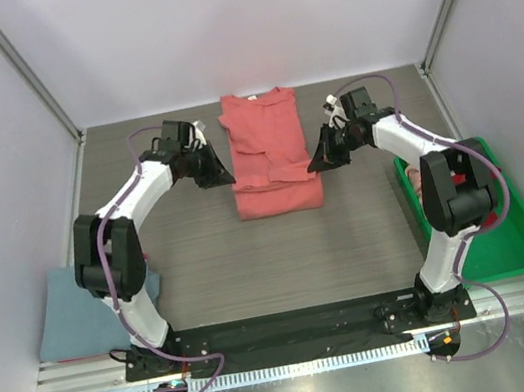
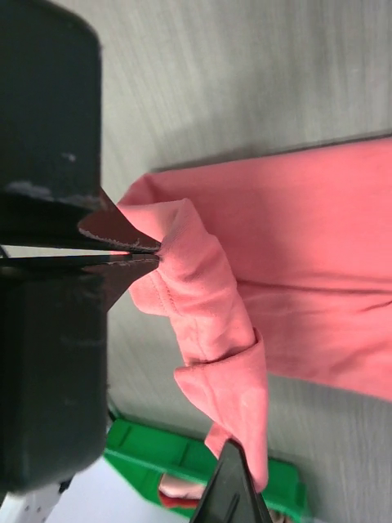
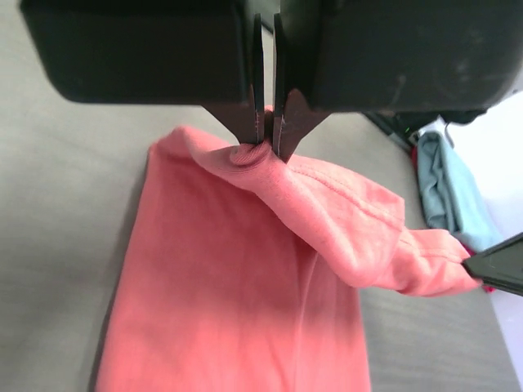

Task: Fold and stack the t-shirts
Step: Fold the tshirt

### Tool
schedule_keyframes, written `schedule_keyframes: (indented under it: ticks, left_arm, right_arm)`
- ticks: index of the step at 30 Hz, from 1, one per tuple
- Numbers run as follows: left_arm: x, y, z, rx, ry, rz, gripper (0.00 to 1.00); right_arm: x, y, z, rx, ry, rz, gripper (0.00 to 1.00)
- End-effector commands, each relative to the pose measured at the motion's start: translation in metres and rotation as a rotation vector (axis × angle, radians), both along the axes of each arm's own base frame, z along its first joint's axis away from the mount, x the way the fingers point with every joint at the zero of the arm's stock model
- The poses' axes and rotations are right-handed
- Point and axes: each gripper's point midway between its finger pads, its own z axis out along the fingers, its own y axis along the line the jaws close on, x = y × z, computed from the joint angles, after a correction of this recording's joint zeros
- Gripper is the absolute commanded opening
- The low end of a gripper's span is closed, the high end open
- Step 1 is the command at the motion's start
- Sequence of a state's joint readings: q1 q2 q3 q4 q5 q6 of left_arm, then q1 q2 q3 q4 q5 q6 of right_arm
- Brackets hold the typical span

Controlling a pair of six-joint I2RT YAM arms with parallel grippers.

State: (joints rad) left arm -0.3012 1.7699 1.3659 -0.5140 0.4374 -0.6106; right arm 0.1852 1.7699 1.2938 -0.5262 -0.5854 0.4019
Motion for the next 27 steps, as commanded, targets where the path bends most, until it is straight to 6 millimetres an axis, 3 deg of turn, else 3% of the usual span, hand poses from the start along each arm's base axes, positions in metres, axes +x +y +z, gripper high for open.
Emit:
schedule_keyframes:
  ticks: [1,3,4,6,7,9,10,14,16,17,18,19,20,22,23,24,27]
  left_arm:
    - [0.035,-0.003,0.006,0.012,-0.114,-0.015,0.0]
    - [0.047,-0.003,-0.004,0.036,-0.116,-0.013,0.0]
    - [0.057,-0.005,0.002,0.039,-0.142,-0.013,0.0]
    - [0.071,-0.004,-0.005,0.064,-0.155,-0.013,0.0]
    - [0.082,-0.006,0.004,0.065,-0.188,-0.011,0.0]
    - [0.097,-0.007,0.004,0.085,-0.214,-0.011,0.0]
    - [0.101,-0.007,0.004,0.09,-0.22,-0.011,0.0]
    - [0.116,-0.007,-0.005,0.113,-0.228,-0.004,0.0]
    - [0.122,-0.005,-0.008,0.13,-0.233,0.013,0.01]
    - [0.124,-0.005,-0.012,0.138,-0.228,0.02,0.1]
    - [0.128,-0.001,-0.014,0.165,-0.233,0.043,0.19]
    - [0.129,0.001,-0.015,0.174,-0.233,0.052,0.26]
    - [0.128,0.003,-0.015,0.182,-0.23,0.055,0.37]
    - [0.126,0.01,-0.011,0.207,-0.226,0.068,0.45]
    - [0.121,0.015,0.001,0.211,-0.229,0.076,0.47]
    - [0.113,0.02,-0.002,0.216,-0.204,0.086,0.48]
    - [0.088,0.032,0.002,0.194,-0.151,0.138,0.51]
  right_arm:
    - [0.041,-0.001,0.006,-0.019,-0.121,-0.012,0.01]
    - [0.054,0.0,-0.001,-0.026,-0.129,-0.002,0.01]
    - [0.059,-0.001,-0.004,-0.035,-0.13,-0.002,0.01]
    - [0.074,0.0,0.001,-0.038,-0.164,0.002,0.02]
    - [0.079,0.001,-0.009,-0.043,-0.149,0.006,0.01]
    - [0.096,0.0,-0.004,-0.048,-0.181,0.001,0.01]
    - [0.1,0.002,-0.011,-0.052,-0.172,0.003,0.01]
    - [0.127,0.005,-0.009,-0.052,-0.211,0.004,0.01]
    - [0.135,0.004,-0.013,-0.066,-0.213,-0.007,0.11]
    - [0.14,0.004,-0.015,-0.071,-0.212,-0.015,0.2]
    - [0.141,0.001,-0.016,-0.088,-0.213,-0.026,0.31]
    - [0.141,0.0,-0.016,-0.095,-0.213,-0.029,0.49]
    - [0.138,-0.003,-0.009,-0.099,-0.223,-0.028,0.54]
    - [0.128,-0.008,-0.007,-0.109,-0.215,-0.023,0.59]
    - [0.126,-0.017,-0.001,-0.116,-0.225,-0.029,0.6]
    - [0.121,-0.022,0.014,-0.115,-0.245,-0.035,0.6]
    - [0.096,-0.044,0.018,-0.11,-0.196,-0.075,0.61]
